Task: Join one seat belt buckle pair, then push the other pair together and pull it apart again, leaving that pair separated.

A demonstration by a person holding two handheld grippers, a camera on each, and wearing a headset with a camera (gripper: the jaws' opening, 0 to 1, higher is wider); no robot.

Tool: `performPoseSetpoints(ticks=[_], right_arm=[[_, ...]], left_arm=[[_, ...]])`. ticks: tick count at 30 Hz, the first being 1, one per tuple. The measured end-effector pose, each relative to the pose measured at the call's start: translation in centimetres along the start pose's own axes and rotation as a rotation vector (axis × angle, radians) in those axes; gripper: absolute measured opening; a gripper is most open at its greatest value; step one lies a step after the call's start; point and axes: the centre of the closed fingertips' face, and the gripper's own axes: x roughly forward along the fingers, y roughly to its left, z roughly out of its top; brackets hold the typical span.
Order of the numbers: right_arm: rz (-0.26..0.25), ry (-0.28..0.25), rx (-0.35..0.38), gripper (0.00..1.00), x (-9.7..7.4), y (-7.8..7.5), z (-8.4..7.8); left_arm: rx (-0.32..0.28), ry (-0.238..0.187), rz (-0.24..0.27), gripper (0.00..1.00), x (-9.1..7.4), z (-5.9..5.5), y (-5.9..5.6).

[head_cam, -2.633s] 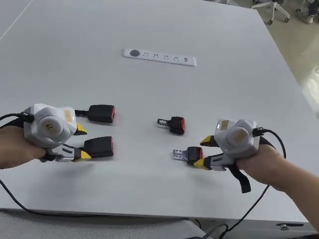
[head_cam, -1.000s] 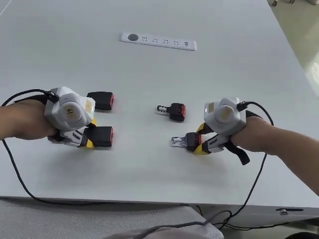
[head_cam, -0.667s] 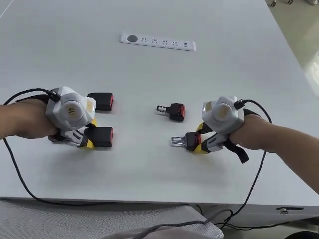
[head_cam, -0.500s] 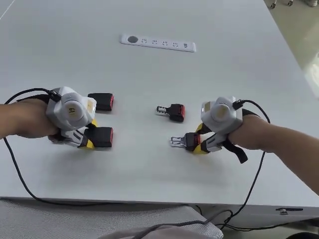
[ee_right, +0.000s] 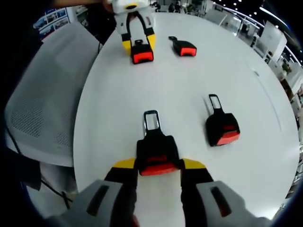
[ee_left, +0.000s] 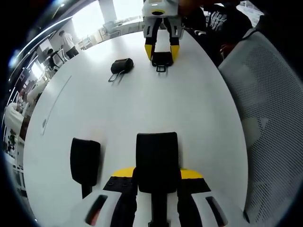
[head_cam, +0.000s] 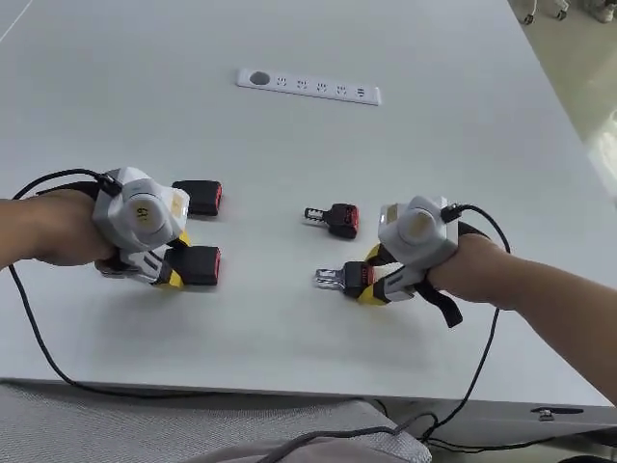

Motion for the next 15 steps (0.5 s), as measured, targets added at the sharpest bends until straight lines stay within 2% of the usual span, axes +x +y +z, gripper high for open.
performPoseSetpoints(ticks=[7,12,15], right_arm=[[-0.002,-0.028,-0.003,0.36,1.3,0.3,2.5],[0.002,-0.026,-0.022,0.36,2.0,0.6,3.9],[-0.002,-0.04,-0.008,0.36,2.5,0.5,4.8]], left_arm=[[0.007,-0.001,0.002,0.33,0.0,0.0,-0.1],[0.005,0.004,0.005,0.33,0.0,0.0,-0.1],[0.004,0.002,0.006,0.33,0.0,0.0,-0.1]])
